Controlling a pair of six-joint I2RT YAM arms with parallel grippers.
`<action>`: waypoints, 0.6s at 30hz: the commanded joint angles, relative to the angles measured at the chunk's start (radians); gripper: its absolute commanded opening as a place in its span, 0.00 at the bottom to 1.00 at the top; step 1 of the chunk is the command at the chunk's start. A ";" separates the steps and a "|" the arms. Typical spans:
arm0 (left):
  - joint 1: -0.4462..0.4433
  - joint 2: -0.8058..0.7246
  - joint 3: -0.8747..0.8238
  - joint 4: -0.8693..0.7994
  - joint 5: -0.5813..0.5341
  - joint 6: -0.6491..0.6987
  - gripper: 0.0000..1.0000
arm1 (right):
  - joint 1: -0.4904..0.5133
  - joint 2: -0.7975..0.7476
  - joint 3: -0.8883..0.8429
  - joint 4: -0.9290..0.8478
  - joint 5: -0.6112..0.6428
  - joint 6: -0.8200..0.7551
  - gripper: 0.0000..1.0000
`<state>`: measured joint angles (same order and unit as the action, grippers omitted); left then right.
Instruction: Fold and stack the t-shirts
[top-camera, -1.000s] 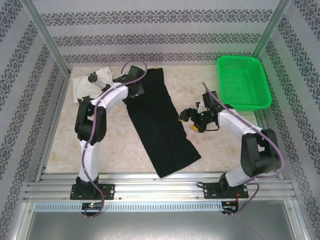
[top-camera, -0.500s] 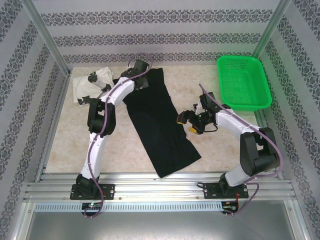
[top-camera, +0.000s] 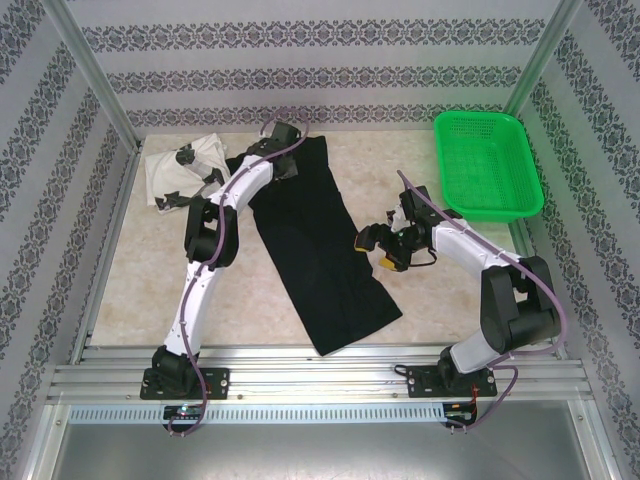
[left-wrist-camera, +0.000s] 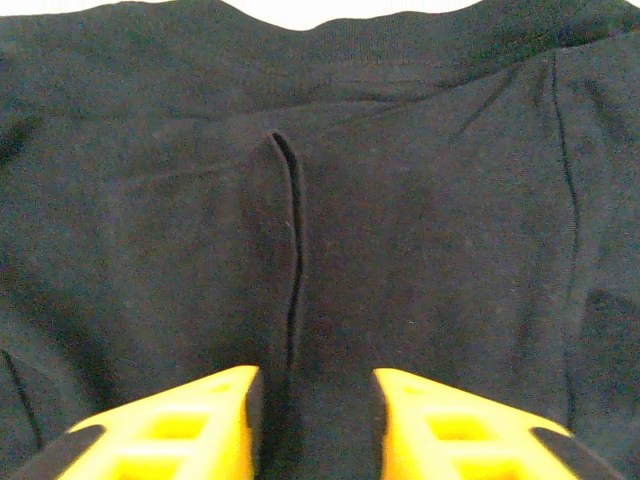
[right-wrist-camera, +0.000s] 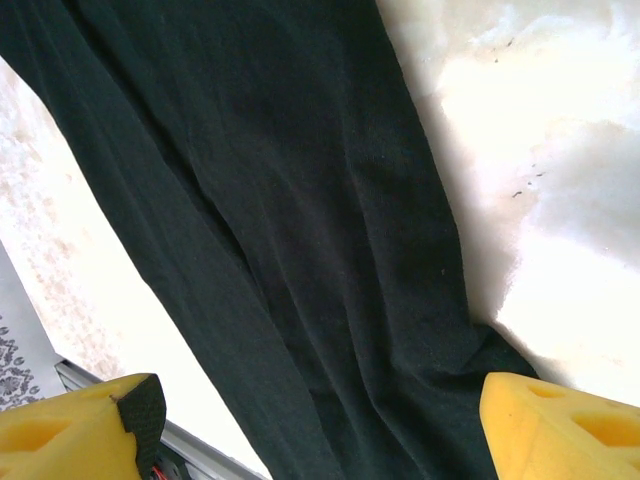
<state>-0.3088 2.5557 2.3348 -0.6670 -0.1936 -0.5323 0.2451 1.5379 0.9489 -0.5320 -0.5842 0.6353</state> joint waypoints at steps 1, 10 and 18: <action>0.035 0.018 0.024 -0.051 -0.038 0.026 0.29 | 0.009 -0.032 -0.017 -0.019 0.004 -0.021 0.83; 0.069 0.006 0.003 -0.063 -0.035 0.071 0.16 | 0.009 -0.038 -0.030 -0.004 0.001 -0.008 0.83; 0.102 -0.076 -0.124 -0.042 -0.068 0.055 0.11 | 0.008 -0.048 -0.033 -0.003 0.004 -0.005 0.83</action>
<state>-0.2279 2.5496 2.2578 -0.6918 -0.2211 -0.4892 0.2451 1.5181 0.9268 -0.5308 -0.5846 0.6319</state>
